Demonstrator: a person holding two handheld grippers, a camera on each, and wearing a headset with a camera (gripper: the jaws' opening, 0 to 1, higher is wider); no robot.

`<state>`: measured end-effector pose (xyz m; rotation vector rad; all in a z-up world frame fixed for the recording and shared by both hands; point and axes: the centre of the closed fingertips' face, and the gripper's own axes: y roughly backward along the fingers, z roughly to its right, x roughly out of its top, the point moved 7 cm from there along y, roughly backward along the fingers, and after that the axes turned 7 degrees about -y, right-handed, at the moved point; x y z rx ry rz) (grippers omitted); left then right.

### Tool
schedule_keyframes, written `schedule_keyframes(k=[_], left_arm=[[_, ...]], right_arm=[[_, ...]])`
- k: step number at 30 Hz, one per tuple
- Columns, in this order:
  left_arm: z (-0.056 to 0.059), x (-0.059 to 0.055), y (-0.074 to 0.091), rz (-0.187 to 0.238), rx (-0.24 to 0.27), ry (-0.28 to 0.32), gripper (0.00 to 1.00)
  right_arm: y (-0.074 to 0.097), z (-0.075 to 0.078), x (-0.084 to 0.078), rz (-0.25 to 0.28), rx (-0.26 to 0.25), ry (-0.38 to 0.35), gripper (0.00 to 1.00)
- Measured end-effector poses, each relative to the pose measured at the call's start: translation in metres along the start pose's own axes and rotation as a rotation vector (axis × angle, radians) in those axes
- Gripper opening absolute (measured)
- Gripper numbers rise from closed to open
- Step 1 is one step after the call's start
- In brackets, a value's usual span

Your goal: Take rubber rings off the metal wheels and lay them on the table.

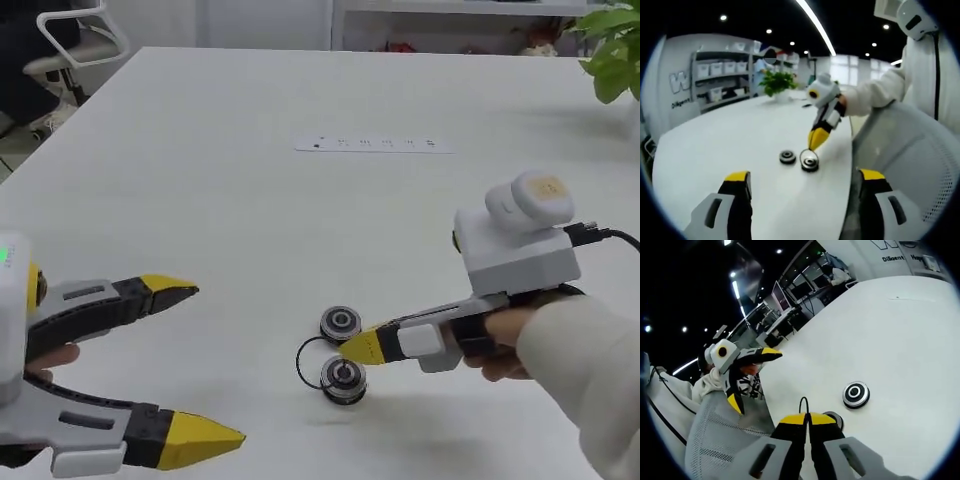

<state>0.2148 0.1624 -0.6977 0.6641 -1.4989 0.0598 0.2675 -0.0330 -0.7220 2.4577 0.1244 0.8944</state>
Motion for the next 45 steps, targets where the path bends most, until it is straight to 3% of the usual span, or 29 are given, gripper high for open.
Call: schedule_keyframes(k=[12,23,29,45], left_arm=[[0.003,-0.014,-0.002,-0.017,-0.005,0.051,0.94],[0.006,-0.015,-0.005,-0.027,-0.022,0.054,0.94],[0.008,-0.017,-0.007,-0.036,-0.036,0.054,0.95],[0.01,-0.018,-0.008,-0.046,-0.049,0.051,0.94]], right_arm=[[-0.006,-0.006,0.0,0.002,0.025,0.011,0.0],[-0.019,-0.015,-0.004,0.0,0.053,0.016,0.0],[-0.031,-0.02,-0.011,-0.032,0.059,0.036,0.0],[-0.044,-0.011,-0.015,-0.031,-0.017,0.056,0.0]])
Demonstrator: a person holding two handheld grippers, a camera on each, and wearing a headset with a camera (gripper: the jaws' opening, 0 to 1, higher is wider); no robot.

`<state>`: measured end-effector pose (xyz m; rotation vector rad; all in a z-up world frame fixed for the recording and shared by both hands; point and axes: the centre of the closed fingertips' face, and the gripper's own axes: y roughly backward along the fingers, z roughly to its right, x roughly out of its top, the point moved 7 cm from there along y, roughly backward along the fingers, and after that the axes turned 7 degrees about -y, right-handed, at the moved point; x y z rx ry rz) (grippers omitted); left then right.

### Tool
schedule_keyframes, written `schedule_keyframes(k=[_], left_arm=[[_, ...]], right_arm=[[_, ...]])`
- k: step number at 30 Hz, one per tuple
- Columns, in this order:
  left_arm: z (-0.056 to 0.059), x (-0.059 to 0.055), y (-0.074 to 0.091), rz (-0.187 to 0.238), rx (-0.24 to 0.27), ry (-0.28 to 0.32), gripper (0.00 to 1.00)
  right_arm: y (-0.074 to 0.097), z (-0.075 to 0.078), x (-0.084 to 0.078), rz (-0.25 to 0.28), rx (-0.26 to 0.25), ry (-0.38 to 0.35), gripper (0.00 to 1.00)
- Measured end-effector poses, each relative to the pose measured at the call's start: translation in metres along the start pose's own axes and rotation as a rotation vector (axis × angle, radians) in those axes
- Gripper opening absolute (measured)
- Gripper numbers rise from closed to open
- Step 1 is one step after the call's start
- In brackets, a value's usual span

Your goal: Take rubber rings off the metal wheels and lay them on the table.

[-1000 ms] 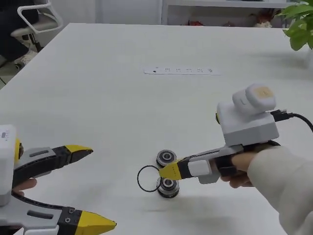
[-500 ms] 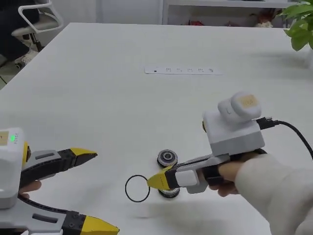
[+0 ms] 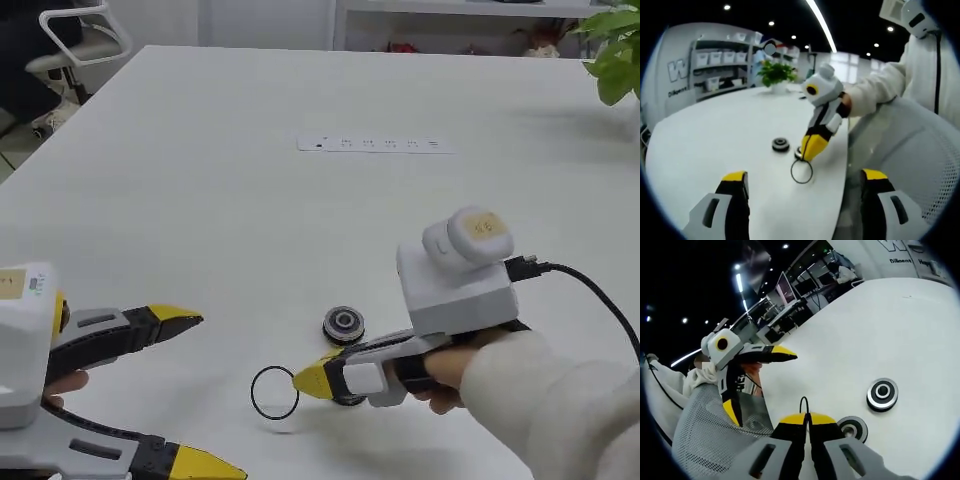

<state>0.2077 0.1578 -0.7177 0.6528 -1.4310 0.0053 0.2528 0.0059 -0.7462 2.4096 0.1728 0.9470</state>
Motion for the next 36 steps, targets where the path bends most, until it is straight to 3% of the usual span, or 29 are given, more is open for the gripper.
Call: schedule_keyframes(k=[13,36], left_arm=[[0.0,-0.001,0.0,-0.005,-0.003,0.004,0.94],[0.001,-0.002,-0.001,-0.01,-0.017,0.007,0.94]], right_arm=[[-0.004,0.005,-0.005,-0.023,-0.045,0.034,0.0],[0.004,0.009,0.005,0.017,-0.077,0.083,0.04]])
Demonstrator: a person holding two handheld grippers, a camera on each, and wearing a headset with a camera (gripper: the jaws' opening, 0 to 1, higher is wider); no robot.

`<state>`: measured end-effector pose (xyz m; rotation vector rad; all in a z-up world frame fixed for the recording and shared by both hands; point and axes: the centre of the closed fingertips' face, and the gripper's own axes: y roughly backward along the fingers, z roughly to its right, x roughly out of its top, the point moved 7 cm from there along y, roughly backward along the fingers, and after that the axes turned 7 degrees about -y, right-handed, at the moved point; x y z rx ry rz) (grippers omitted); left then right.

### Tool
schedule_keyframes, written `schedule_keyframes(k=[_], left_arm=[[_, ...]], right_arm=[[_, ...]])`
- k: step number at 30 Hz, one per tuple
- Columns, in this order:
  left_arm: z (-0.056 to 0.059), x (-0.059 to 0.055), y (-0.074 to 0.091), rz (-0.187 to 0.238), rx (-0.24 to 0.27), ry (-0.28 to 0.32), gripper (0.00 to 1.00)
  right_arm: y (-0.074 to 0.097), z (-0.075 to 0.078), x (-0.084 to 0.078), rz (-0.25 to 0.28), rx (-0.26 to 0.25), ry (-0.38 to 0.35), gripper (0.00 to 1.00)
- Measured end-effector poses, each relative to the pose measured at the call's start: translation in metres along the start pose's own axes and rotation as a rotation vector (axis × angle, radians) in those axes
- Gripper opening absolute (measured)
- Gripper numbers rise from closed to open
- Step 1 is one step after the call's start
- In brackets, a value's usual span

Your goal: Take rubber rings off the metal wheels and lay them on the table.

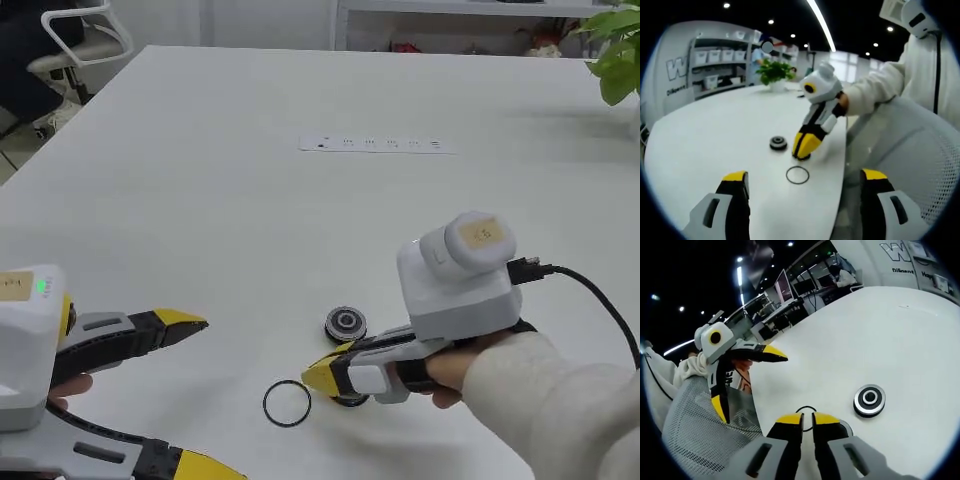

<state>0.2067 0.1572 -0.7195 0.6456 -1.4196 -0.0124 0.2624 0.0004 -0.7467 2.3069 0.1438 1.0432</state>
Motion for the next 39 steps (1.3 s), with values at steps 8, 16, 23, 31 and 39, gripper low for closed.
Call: schedule_keyframes(k=[8,16,23,31,39], left_arm=[[0.0,0.0,0.0,-0.001,-0.003,0.001,0.94],[0.001,0.0,0.0,-0.002,-0.004,0.001,0.93],[0.001,0.001,-0.001,-0.002,-0.007,0.001,0.93],[0.002,0.001,-0.002,-0.01,-0.013,-0.005,0.93],[-0.002,0.02,0.002,0.029,-0.001,-0.029,0.92]], right_arm=[[0.01,0.002,0.011,0.048,-0.002,0.005,0.07],[0.019,0.003,0.021,0.091,-0.007,0.013,0.11],[0.028,0.005,0.027,0.122,-0.02,0.028,0.15],[0.042,0.011,0.036,0.153,-0.044,0.051,0.19],[0.06,0.021,0.041,0.192,-0.06,0.028,0.21]])
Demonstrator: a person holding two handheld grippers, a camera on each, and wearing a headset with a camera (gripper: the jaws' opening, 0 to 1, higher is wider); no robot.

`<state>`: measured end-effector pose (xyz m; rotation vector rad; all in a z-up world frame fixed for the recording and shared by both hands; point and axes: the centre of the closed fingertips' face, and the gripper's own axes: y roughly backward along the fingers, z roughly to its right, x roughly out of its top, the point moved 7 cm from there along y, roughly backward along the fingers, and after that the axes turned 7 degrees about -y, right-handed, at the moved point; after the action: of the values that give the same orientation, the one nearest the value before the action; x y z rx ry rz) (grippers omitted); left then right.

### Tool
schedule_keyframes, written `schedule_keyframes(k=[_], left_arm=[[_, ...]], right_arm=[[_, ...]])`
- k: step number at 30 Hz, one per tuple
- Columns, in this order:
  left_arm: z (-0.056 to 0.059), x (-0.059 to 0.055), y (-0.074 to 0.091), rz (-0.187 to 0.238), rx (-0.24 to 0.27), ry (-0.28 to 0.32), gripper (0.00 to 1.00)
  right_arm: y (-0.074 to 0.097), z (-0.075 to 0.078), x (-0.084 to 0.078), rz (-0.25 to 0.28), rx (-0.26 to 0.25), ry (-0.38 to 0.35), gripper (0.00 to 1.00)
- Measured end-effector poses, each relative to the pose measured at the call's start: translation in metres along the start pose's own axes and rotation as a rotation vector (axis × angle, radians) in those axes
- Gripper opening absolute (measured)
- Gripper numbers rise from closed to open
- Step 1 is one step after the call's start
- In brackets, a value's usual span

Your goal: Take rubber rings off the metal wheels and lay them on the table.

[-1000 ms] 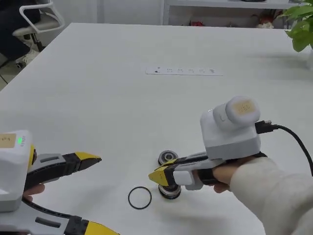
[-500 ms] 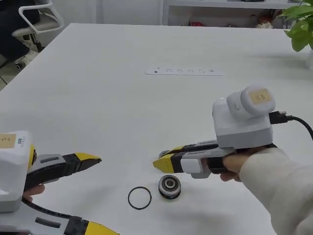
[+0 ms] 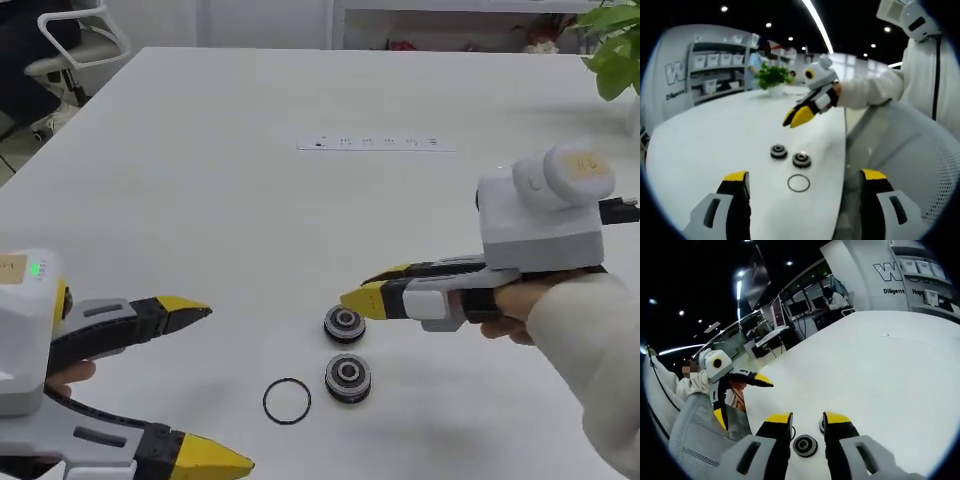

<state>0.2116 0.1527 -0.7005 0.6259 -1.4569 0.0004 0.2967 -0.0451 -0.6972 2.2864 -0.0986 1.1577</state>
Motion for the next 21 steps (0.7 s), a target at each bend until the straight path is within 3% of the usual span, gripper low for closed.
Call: schedule_keyframes(k=[5,10,16,21], left_arm=[[-0.007,0.012,-0.002,0.006,0.009,-0.017,0.92],[-0.011,0.03,-0.005,0.045,0.0,-0.014,0.91],[-0.014,0.045,-0.018,0.035,-0.013,-0.039,0.9],[-0.012,0.053,-0.032,0.001,-0.043,-0.085,0.88]], right_arm=[[0.005,0.004,-0.004,-0.026,-0.006,0.011,0.22],[0.007,0.008,-0.004,-0.027,-0.012,0.01,0.22],[0.009,0.011,-0.008,-0.055,-0.017,0.028,0.23],[0.01,0.015,-0.011,-0.067,-0.015,0.027,0.23]])
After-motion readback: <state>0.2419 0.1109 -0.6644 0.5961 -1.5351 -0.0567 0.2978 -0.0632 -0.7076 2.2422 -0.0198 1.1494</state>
